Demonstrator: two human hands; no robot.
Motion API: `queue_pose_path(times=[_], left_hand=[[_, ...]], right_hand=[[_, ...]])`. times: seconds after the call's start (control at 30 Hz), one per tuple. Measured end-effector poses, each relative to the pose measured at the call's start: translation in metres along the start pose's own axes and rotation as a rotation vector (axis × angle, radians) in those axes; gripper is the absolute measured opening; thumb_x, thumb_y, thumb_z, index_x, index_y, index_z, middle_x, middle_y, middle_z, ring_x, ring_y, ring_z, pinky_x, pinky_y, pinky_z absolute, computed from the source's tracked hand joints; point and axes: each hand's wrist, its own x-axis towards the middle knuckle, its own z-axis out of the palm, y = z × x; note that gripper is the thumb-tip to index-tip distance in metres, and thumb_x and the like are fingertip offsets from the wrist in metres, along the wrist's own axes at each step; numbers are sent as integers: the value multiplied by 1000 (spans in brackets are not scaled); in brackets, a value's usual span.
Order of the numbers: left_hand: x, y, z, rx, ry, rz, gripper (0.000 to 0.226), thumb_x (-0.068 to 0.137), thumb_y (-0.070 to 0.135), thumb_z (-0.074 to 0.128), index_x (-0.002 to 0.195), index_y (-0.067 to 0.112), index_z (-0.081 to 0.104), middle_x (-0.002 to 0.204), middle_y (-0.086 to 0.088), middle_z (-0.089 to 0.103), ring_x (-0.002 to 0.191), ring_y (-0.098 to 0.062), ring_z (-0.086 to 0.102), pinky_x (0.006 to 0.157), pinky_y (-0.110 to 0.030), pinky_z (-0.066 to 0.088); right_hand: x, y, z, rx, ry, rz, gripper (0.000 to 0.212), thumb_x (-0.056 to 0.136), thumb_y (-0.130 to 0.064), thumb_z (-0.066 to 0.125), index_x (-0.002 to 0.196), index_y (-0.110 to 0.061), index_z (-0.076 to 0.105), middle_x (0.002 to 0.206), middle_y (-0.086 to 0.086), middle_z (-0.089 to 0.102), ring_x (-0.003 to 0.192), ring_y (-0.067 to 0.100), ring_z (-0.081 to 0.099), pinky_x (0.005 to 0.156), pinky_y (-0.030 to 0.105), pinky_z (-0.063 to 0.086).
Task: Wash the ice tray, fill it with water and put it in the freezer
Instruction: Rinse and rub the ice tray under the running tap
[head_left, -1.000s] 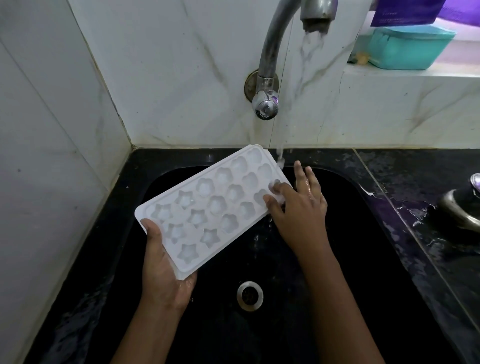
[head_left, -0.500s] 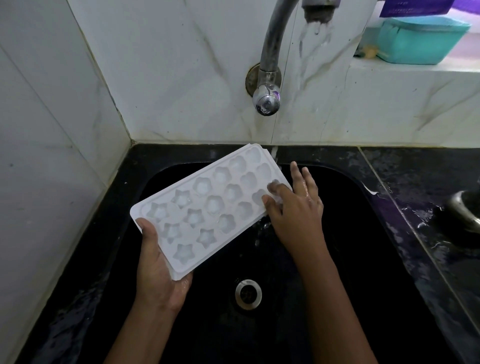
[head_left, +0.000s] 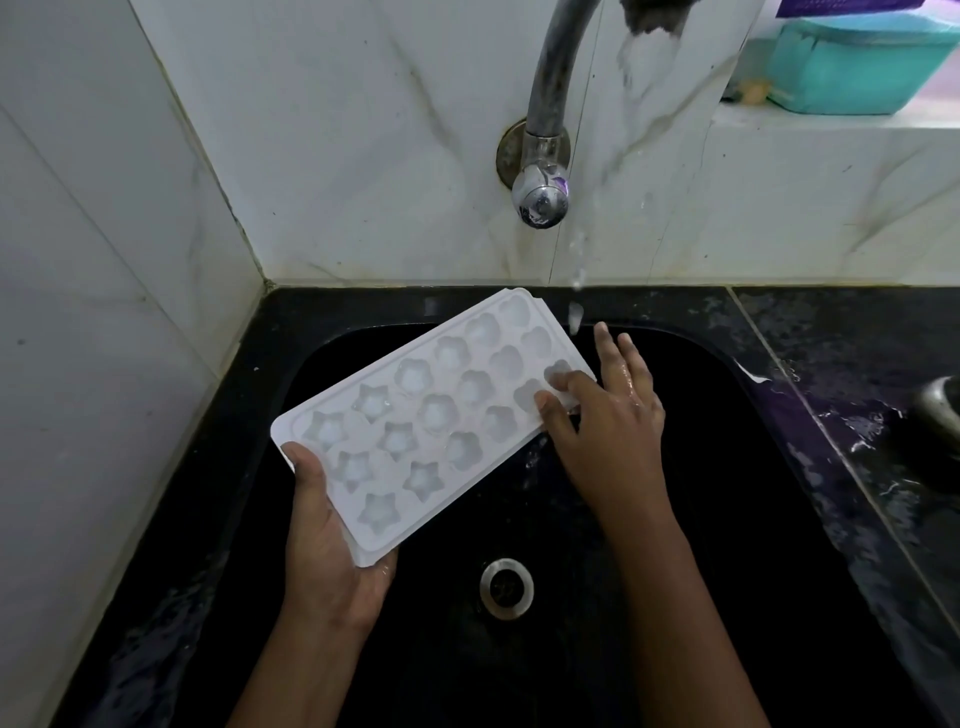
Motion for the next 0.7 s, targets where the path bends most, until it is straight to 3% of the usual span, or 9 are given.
queue_pose_path(times=[0.1,0.2,0.4,0.57,0.7], left_hand=[[2,0,0,-2,-7,-28,68,92,65,22,133,21,53,125,-9,67,110,-29,67,76,-40,60],[3,-1,-1,5,-17,-34,70,92,65,21,137,20,51,129,-10,65,114,-30,65,83,-43,58],[5,-2,0,7,-22,-45,70,92,64,22,138,20,50,128,-10,65,113,-31,65,77,-40,59],[7,-2,0,3,-20,-87,70,91,65,22,135,20,52,124,-10,67,110,-30,67,75,-40,60],[6,-2,0,43,-19,-59,66,91,64,23,128,21,56,119,-7,71,105,-26,70,72,-37,61]], right_hand=[[0,2,1,13,34,-42,19,87,-28,63,103,-18,69,155,4,25,145,22,12,111,54,19],[0,5,-1,4,27,21,20,87,-35,62,100,-21,67,156,-1,23,145,16,8,112,47,14],[1,7,1,-24,-13,10,30,91,-39,56,117,-25,63,158,1,16,146,17,3,112,48,13],[2,8,-3,-2,42,-25,29,82,-42,54,98,-23,69,155,1,26,145,20,12,110,53,18],[1,10,-8,-89,-46,73,27,86,-47,60,103,-27,65,159,-3,9,146,15,-3,113,47,7]])
